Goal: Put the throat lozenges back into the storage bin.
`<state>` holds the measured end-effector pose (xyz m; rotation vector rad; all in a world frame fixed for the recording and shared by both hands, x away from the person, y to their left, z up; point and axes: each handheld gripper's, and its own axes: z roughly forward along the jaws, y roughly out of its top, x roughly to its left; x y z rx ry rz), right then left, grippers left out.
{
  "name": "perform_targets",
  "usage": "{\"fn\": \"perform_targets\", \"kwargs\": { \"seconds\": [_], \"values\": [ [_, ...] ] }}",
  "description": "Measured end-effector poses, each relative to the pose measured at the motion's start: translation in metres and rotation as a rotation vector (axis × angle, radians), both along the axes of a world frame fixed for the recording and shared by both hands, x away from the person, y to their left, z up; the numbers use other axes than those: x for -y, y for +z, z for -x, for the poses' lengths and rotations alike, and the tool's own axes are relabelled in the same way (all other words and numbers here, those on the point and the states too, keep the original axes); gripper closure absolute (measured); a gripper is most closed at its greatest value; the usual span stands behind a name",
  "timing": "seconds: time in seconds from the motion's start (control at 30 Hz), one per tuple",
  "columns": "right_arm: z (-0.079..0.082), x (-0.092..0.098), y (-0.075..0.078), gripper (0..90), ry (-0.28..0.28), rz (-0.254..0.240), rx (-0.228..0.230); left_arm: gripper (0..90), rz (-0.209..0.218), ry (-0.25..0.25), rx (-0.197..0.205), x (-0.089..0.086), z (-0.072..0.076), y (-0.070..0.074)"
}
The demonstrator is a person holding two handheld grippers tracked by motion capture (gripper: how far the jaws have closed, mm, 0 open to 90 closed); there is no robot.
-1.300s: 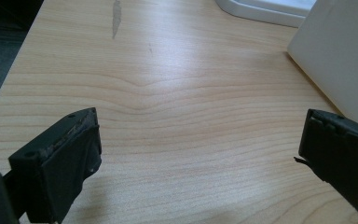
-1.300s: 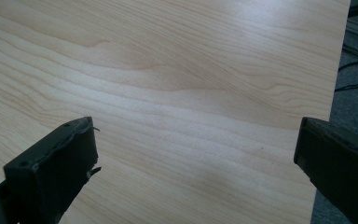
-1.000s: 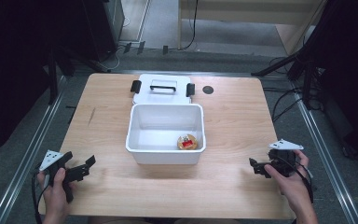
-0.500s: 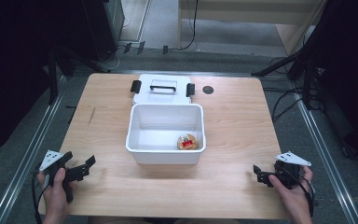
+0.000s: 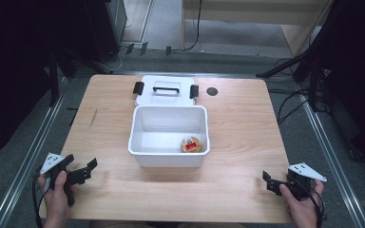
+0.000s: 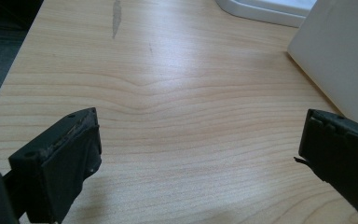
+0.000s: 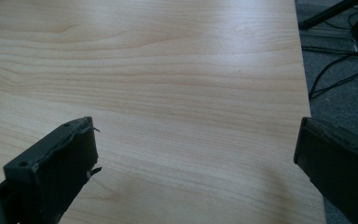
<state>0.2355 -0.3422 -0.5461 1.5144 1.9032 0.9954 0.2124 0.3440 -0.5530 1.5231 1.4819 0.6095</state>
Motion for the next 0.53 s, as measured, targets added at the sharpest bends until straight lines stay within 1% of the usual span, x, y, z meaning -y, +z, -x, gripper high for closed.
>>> {"fn": "perform_targets", "kwargs": {
  "seconds": [0.03,0.1,0.23,0.4,0.53],
  "values": [
    [0.0013,0.0009,-0.0002,0.0,-0.005,-0.012,0.006,0.0,0.000,0.000,0.000,-0.0001,0.0000,0.0000],
    [0.0039,0.0036,-0.0012,0.0,-0.011,-0.054,0.023,0.0,-0.001,-0.002,-0.002,-0.0002,-0.0001,-0.0001],
    [0.0067,0.0082,-0.0009,0.0,-0.040,-0.094,0.065,0.0,-0.002,-0.003,-0.002,-0.0001,-0.0004,-0.0001],
    [0.0070,0.0062,-0.0010,0.0,-0.045,-0.076,0.067,0.0,-0.004,-0.003,-0.005,0.0003,-0.0006,0.0000],
    [0.0069,0.0075,-0.0011,0.0,-0.051,-0.087,0.064,0.0,-0.006,-0.004,-0.007,0.0004,-0.0008,0.0000]
  ]
}}
